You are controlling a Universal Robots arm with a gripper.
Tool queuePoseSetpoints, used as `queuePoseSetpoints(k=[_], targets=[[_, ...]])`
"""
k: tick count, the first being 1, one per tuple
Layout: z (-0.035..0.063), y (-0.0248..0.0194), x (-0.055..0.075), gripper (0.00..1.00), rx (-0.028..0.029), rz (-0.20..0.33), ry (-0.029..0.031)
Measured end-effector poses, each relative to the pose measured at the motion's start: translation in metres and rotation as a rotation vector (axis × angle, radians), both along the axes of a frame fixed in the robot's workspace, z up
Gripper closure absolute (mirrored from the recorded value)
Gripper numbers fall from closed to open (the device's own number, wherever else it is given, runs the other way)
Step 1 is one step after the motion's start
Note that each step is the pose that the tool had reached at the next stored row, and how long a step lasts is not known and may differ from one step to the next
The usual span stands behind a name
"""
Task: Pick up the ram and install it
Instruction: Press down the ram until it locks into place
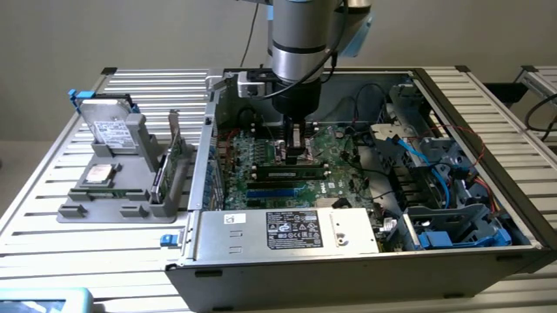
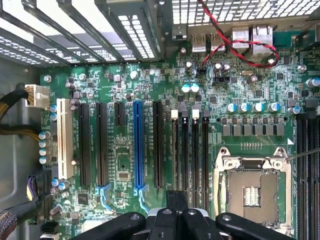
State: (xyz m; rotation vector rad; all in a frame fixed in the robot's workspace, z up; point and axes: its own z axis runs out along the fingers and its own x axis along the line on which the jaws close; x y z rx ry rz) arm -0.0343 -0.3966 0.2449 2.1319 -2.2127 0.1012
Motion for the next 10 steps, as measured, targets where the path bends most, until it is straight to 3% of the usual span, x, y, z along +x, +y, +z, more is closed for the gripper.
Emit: queuePoseSetpoints(k=[2,4,7,10], targets=[[-0.0002,-0.0012,-0.0002,0.89,0.0046,0.0,0.0083],[-0.0004,-0.0022,-0.0004,0.89,0.0079,0.0,0.0125],[-0.0008,-0.0036,-0.0013,0.89,0.0149,0.0,0.0128],[-0.0012,-0.0042,-0.0048,0.89,0.0265,0.0,0.0128]])
